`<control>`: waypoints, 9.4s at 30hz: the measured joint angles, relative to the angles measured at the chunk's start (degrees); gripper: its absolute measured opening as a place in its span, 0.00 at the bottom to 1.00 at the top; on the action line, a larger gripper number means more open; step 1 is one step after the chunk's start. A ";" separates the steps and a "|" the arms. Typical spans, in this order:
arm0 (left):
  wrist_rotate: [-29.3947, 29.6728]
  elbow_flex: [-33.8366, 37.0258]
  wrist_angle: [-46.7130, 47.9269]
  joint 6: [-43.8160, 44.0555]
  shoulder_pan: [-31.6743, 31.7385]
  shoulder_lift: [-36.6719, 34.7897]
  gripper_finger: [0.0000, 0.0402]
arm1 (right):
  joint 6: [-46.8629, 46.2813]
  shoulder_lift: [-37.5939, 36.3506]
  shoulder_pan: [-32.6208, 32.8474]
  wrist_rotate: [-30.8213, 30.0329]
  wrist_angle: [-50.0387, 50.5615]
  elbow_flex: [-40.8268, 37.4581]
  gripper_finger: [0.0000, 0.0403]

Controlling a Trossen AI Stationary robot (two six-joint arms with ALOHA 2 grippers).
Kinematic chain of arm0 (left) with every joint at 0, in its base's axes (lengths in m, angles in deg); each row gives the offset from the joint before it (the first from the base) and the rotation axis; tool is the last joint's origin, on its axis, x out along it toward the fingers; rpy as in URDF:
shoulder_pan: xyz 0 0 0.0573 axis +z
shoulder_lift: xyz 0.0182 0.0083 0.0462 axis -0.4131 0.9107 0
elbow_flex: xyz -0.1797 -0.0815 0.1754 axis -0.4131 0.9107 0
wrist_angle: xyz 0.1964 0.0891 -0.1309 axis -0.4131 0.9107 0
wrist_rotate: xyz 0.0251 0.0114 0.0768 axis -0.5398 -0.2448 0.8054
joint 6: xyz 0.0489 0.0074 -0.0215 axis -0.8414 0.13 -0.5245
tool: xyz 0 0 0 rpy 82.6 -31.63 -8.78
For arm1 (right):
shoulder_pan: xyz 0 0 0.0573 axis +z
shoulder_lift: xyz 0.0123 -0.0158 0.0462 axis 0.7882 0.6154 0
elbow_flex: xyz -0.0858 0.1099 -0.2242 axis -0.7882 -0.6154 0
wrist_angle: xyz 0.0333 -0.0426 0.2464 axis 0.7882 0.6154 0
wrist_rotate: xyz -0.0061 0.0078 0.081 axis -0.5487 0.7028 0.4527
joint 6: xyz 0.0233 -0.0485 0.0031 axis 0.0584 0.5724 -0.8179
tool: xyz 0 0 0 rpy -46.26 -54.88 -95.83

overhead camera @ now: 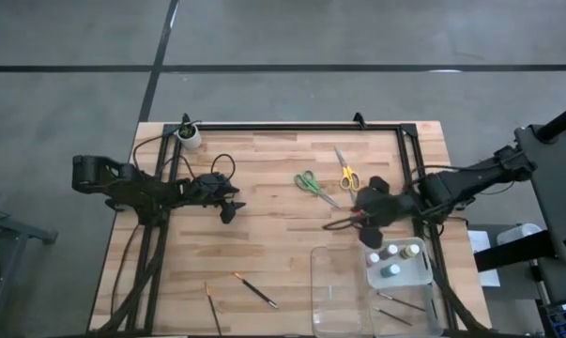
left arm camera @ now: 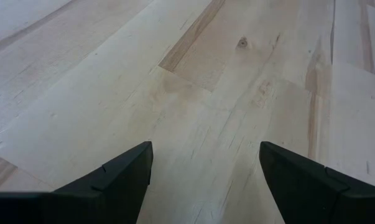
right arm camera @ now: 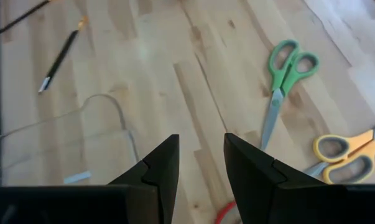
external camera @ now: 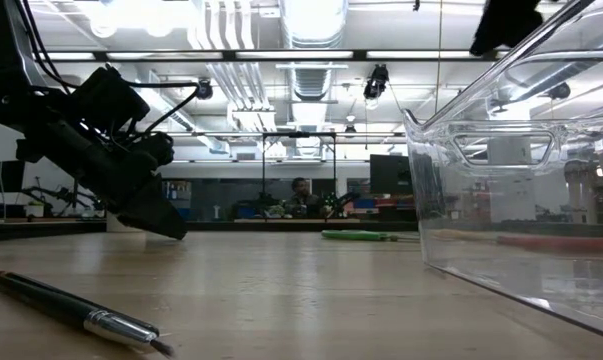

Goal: Pick & Place Paint Supplies
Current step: Put the right gold paintbrush into the right transparent bin

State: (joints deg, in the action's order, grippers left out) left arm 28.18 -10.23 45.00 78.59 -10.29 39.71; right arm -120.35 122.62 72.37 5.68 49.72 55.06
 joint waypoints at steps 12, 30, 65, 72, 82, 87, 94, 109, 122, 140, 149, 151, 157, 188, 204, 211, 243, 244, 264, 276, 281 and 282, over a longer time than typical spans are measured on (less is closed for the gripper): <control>0.01 0.00 0.00 0.00 -0.01 0.00 0.76 | 3.51 17.58 -2.15 0.42 0.28 15.02 0.30; 0.01 0.00 0.00 0.00 -0.02 0.00 0.76 | 0.89 45.66 -1.89 0.30 -1.23 36.32 0.30; 0.00 0.00 0.00 0.00 -0.02 0.00 0.76 | -6.89 77.11 8.55 -14.65 -2.49 64.80 0.30; 0.00 0.00 0.00 0.00 -0.02 0.00 0.76 | -6.98 77.11 8.43 -10.28 -8.56 63.63 0.30; 0.02 -0.01 0.00 0.00 -0.01 0.00 0.76 | -7.15 77.11 8.38 -3.26 -15.53 58.12 0.30; 0.01 -0.01 0.00 0.00 -0.01 0.00 0.76 | -6.92 77.11 8.41 -2.92 -20.69 55.60 0.30; 0.01 -0.01 0.00 0.00 -0.01 0.00 0.76 | -3.06 77.11 8.38 -2.69 -26.82 53.44 0.30; 0.02 -0.01 0.00 0.00 -0.01 0.00 0.76 | 0.02 77.02 8.06 -1.69 -33.59 48.22 0.30; 0.00 -0.02 0.00 0.00 0.00 0.00 0.76 | 0.06 76.96 7.79 -1.77 -34.16 46.91 0.30; 0.02 0.00 0.00 0.00 -0.02 0.00 0.76 | 0.41 76.89 7.51 -1.68 -33.03 47.58 0.30; 0.01 0.00 0.00 0.00 -0.01 0.00 0.76 | 0.66 76.65 7.41 -3.77 -33.28 47.58 0.30; 0.00 -0.02 0.00 0.00 0.00 0.00 0.76 | 0.67 76.49 7.40 -4.59 -33.40 47.61 0.30; 0.01 -0.02 0.00 0.00 -0.01 0.00 0.76 | 1.27 76.37 7.47 -6.26 -33.48 47.63 0.30; 0.02 -0.02 0.00 0.00 -0.01 0.00 0.76 | 5.37 76.24 8.16 -5.98 -31.49 47.17 0.30; 0.01 -0.02 -0.01 0.00 0.00 0.00 0.76 | 6.62 76.26 8.26 -6.40 -30.93 46.66 0.31; 0.01 0.00 0.00 0.00 0.00 0.00 0.76 | 6.49 76.13 8.19 -7.45 -27.64 46.55 0.31; 0.02 -0.02 0.00 0.00 -0.02 0.00 0.76 | 9.66 76.02 8.06 -9.03 -22.21 46.49 0.30; 0.02 -0.01 0.00 0.00 -0.02 0.00 0.76 | 9.66 76.02 8.06 -8.90 -22.23 46.49 0.30; 0.01 0.00 0.00 -0.01 -0.01 0.00 0.76 | 7.23 75.97 8.06 -3.11 -22.74 46.49 0.04; 0.02 -0.02 -0.01 0.00 -0.01 0.00 0.76 | 7.19 75.78 8.11 -3.14 -22.89 46.44 0.03; 0.00 0.00 -0.01 0.00 0.00 0.00 0.76 | 7.51 74.83 8.08 -2.94 -23.27 46.30 0.03; 0.02 0.00 0.00 -0.02 0.00 0.00 0.76 | 7.53 74.57 8.06 -2.75 -23.40 46.25 0.03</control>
State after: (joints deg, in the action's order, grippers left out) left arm 28.20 -10.23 45.00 78.57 -10.29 39.71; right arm -112.82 197.20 80.42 2.93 26.31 101.31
